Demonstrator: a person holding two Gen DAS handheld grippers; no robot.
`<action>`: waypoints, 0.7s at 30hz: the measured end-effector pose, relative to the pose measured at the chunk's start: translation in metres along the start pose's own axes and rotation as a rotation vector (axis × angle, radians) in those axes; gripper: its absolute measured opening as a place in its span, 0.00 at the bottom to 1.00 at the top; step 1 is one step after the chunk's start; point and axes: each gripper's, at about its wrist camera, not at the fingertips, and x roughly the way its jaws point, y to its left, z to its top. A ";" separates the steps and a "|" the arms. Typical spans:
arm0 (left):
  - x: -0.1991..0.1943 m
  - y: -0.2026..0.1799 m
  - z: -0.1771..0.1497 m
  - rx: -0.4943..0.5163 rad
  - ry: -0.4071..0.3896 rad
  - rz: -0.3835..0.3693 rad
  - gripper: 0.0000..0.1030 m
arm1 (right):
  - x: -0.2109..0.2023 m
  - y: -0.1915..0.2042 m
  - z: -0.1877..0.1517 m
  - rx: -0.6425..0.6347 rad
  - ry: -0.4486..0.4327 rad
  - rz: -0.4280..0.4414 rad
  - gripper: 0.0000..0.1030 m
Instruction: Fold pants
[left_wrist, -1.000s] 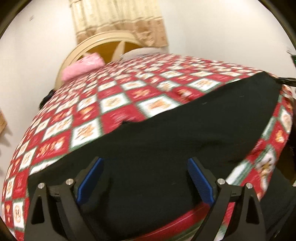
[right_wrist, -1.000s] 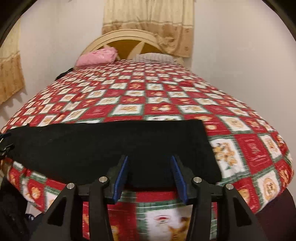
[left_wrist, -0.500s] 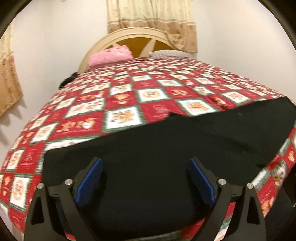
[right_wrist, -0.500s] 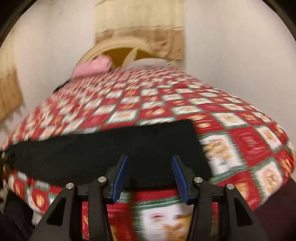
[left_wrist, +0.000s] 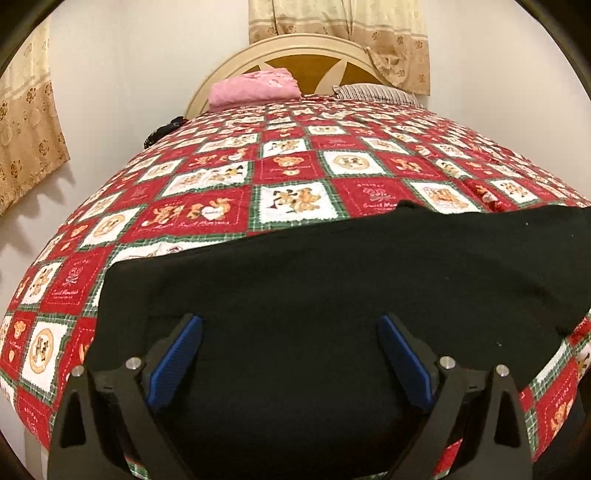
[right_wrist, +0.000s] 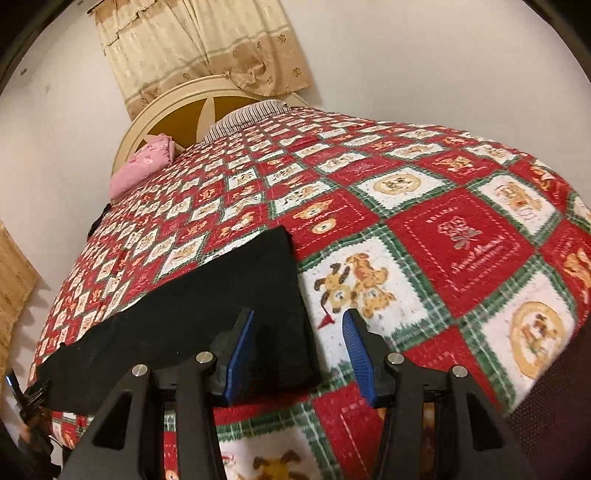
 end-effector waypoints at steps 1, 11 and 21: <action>0.000 0.000 0.000 -0.002 0.001 0.000 0.97 | 0.002 0.001 0.001 -0.003 0.002 0.008 0.47; -0.002 0.003 0.000 -0.058 0.007 0.075 1.00 | 0.017 0.022 0.004 -0.111 0.058 -0.006 0.18; -0.011 0.002 0.000 -0.104 0.022 0.121 1.00 | -0.017 0.092 -0.001 -0.256 -0.090 -0.027 0.14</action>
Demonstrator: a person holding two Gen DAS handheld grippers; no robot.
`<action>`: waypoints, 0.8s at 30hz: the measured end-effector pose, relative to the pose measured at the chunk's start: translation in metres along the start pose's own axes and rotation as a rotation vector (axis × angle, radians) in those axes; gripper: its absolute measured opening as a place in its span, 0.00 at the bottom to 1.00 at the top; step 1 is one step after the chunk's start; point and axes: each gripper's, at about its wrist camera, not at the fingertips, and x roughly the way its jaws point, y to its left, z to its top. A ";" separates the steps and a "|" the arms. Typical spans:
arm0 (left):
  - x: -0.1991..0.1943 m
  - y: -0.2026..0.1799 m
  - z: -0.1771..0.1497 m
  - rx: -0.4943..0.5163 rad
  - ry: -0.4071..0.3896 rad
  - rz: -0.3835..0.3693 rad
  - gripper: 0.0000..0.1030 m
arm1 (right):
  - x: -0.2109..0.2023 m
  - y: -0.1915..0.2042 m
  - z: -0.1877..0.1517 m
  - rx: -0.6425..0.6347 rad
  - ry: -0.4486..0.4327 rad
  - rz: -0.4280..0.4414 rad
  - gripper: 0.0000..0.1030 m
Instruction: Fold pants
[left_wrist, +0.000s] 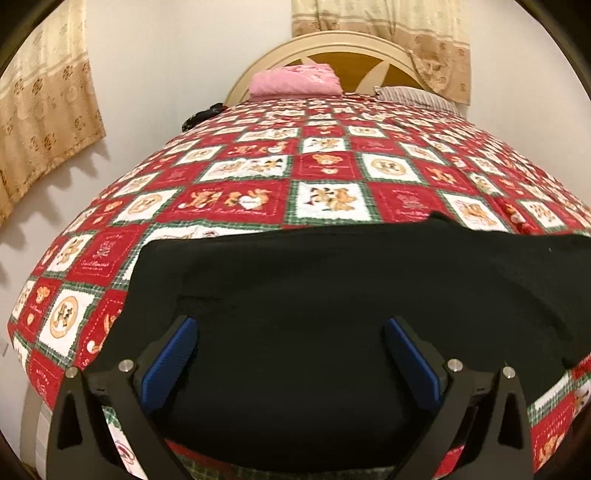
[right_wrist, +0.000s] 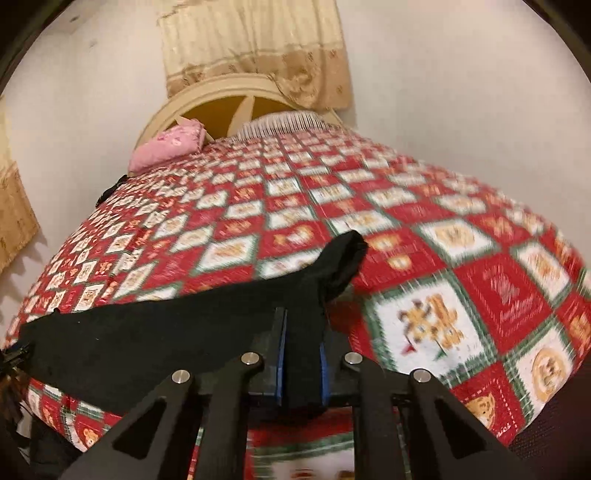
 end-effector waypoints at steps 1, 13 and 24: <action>-0.002 -0.002 0.000 0.006 -0.005 -0.001 1.00 | -0.003 0.009 0.003 -0.019 -0.012 0.005 0.14; -0.029 -0.014 0.006 -0.004 -0.061 -0.084 1.00 | -0.014 0.145 0.009 -0.233 -0.044 0.193 0.13; -0.040 -0.045 0.003 0.055 -0.057 -0.162 1.00 | 0.041 0.260 -0.039 -0.373 0.083 0.365 0.13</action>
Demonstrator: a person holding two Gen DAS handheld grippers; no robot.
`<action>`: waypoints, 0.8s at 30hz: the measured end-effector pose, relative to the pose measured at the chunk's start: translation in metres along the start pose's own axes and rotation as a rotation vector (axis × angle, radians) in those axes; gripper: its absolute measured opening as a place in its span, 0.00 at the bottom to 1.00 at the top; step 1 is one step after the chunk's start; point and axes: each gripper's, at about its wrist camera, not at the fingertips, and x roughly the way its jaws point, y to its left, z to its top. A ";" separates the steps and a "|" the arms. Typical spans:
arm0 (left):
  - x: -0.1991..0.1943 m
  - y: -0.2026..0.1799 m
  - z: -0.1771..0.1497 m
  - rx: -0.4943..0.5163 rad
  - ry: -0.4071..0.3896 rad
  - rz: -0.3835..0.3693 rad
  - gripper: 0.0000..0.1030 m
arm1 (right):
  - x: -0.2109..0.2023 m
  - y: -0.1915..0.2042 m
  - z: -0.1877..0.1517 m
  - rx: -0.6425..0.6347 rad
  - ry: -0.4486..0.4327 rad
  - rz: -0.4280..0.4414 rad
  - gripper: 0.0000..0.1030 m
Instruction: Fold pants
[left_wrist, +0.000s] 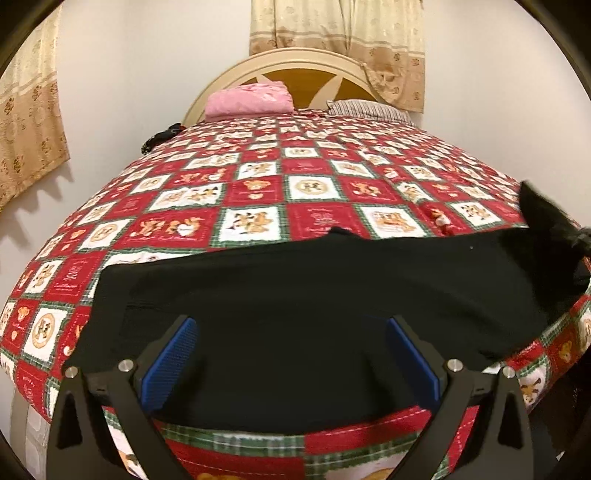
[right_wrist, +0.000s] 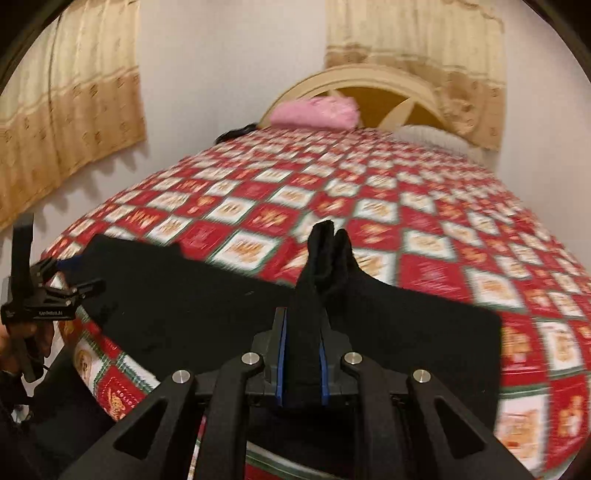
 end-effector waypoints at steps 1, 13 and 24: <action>0.000 -0.002 0.000 -0.001 0.002 -0.007 1.00 | 0.007 0.005 -0.003 -0.004 0.015 0.012 0.13; 0.022 -0.079 0.018 0.031 0.077 -0.237 0.89 | -0.020 -0.010 -0.024 0.003 -0.051 0.081 0.33; 0.057 -0.171 0.041 0.096 0.156 -0.360 0.69 | -0.039 -0.058 -0.044 0.131 -0.209 -0.098 0.47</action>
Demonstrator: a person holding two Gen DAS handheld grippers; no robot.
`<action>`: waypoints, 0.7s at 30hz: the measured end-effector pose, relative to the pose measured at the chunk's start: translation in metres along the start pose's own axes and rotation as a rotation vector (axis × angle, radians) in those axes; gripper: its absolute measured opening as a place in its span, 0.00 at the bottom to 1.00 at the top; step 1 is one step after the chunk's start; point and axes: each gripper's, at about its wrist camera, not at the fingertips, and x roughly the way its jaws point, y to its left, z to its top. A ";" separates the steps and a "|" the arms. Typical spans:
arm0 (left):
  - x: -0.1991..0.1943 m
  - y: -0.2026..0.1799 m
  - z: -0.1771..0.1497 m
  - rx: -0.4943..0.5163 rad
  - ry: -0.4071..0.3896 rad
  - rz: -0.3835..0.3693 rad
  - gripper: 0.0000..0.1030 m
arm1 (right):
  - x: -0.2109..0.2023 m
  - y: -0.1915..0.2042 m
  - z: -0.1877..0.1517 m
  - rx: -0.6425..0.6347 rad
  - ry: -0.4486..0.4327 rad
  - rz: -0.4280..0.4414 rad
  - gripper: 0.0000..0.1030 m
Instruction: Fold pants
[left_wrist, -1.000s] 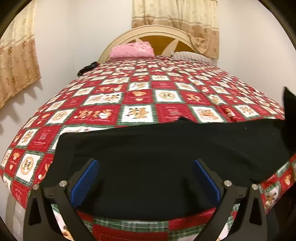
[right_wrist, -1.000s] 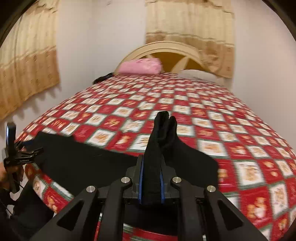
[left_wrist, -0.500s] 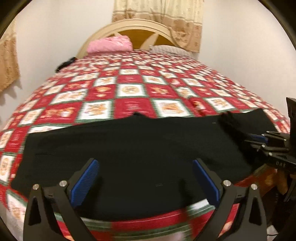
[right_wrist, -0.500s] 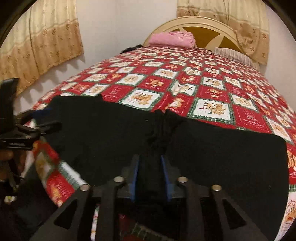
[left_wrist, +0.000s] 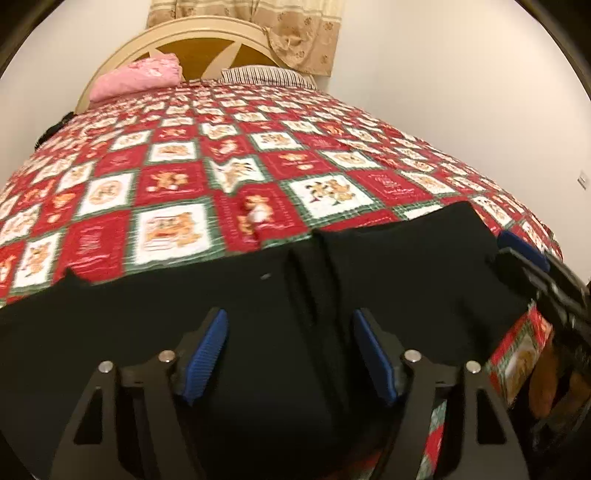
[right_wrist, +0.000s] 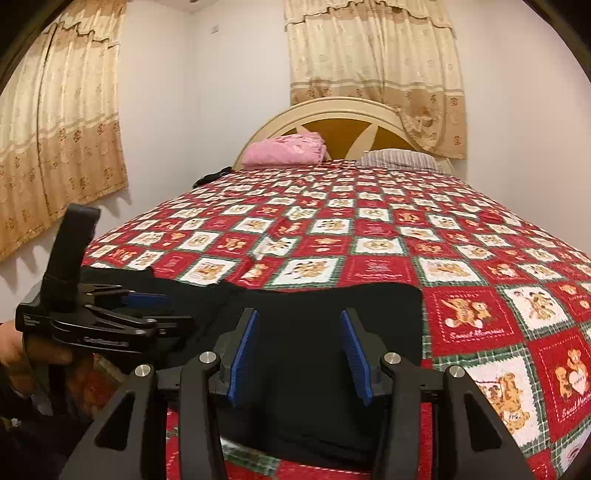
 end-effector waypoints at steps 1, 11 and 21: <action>0.005 -0.002 0.002 -0.006 0.008 -0.010 0.68 | 0.002 0.001 -0.002 0.003 0.003 0.002 0.47; 0.011 -0.025 0.010 0.030 0.019 -0.080 0.17 | -0.012 0.004 -0.004 -0.052 -0.109 -0.074 0.57; 0.014 -0.027 0.010 0.024 0.016 -0.107 0.30 | -0.004 0.000 -0.006 -0.035 -0.078 -0.102 0.58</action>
